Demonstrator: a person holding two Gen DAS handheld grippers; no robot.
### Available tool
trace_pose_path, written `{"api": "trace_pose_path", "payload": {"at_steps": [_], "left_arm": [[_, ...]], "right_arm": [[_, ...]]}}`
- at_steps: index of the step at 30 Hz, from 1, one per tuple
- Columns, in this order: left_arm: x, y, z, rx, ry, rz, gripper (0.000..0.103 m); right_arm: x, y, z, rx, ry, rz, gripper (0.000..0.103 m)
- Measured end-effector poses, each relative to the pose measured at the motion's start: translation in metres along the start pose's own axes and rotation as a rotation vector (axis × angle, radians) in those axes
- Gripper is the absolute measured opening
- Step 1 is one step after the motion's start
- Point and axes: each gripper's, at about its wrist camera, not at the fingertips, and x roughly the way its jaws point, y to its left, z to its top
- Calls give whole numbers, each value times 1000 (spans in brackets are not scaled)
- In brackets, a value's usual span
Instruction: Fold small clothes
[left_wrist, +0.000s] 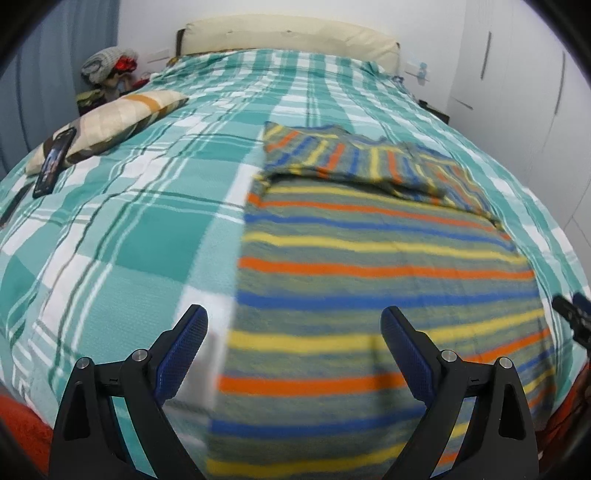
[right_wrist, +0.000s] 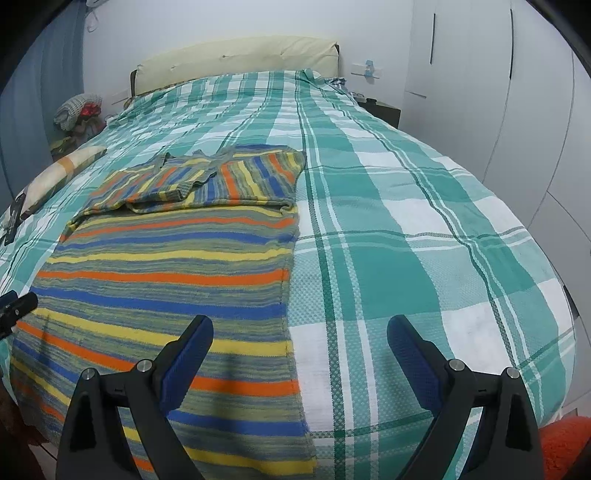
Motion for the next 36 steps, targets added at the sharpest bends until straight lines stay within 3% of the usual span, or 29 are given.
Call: {"api": "trace_pose_path", "payload": {"at_steps": [2,5,7,11,13,18,36], "left_arm": [[6,21,17,-44,-21,44,96],[25,66,48,-189,-45,112,100],[53,89,66,-215,27,152,101],[106,106,75,-67,138,203,103],[109,105,69,6,82,191,103],[105,104,63,11,34,199,103],[106,105,65,7,35,195,103]], "right_arm": [[-1,-2,1,5,-6,-5,95],[-1,-7,1,16,-8,-14,95],[1,-11,1,26,0,-20,95],[8,-15,0,46,28,-27,95],[8,-15,-2,47,34,-29,95],[9,-17,-2,47,36,-31,95],[15,-22,0,105,46,-8,95]]}}
